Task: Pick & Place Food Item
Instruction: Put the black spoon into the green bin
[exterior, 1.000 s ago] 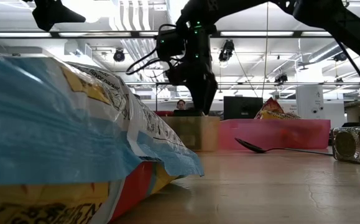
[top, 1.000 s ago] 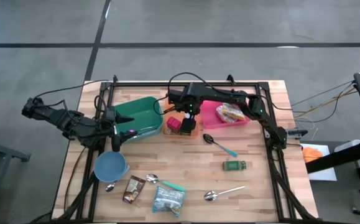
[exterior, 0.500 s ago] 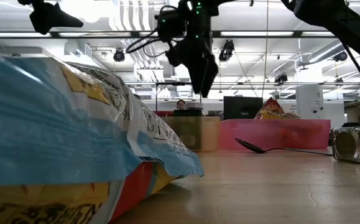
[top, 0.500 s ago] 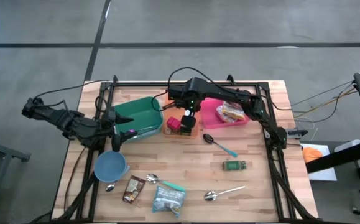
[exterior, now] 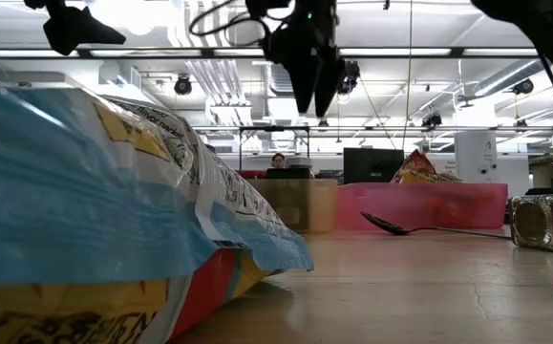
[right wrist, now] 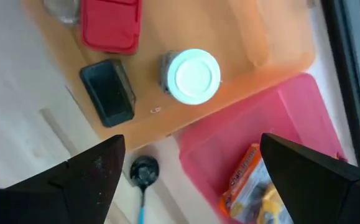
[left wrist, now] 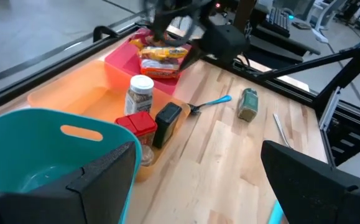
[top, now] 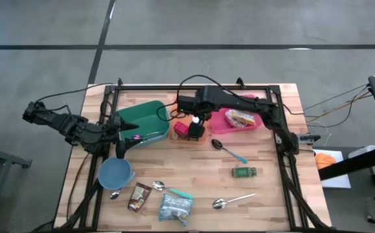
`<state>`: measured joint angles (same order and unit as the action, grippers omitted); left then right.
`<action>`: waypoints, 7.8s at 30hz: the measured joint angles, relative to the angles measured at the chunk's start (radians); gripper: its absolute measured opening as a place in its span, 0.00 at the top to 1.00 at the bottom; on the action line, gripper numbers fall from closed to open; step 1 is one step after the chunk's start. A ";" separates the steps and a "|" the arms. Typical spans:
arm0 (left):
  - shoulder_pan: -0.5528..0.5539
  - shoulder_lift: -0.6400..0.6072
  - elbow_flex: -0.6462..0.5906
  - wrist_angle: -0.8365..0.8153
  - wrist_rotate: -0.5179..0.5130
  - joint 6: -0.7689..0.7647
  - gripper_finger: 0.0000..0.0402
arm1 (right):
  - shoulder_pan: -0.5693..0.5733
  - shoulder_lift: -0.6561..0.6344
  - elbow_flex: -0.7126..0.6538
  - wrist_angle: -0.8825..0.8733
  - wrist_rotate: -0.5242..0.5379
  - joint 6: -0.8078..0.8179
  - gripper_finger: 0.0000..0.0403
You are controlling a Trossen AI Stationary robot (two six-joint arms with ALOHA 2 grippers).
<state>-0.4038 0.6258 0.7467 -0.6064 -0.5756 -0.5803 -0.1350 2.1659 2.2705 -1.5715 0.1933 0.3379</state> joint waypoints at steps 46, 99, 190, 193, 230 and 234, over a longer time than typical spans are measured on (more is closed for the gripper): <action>0.000 0.000 -0.034 0.041 -0.008 0.001 0.14 | 0.249 -0.451 -1.237 0.738 -0.019 0.457 0.12; 0.000 0.000 -0.034 0.042 -0.059 0.003 0.14 | 0.350 -0.450 -1.275 0.859 0.103 0.580 0.97; 0.000 0.482 -0.032 0.930 0.323 0.461 0.73 | 0.427 -0.428 -0.943 2.082 -0.012 -0.366 0.97; 0.000 0.482 -0.032 0.931 0.351 0.461 0.88 | 0.427 -0.428 -0.943 2.081 -0.013 -0.367 0.97; 0.000 0.481 -0.026 0.951 0.419 0.419 1.00 | 0.429 -0.427 -0.946 2.043 -0.013 -0.342 0.75; -0.001 0.482 -0.025 0.949 0.419 0.419 1.00 | 0.429 -0.428 -0.946 2.044 -0.013 -0.342 0.59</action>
<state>-0.4046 1.1080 0.7216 0.3429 -0.1562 -0.1611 0.2939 1.7382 1.3243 0.4722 0.1799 -0.0044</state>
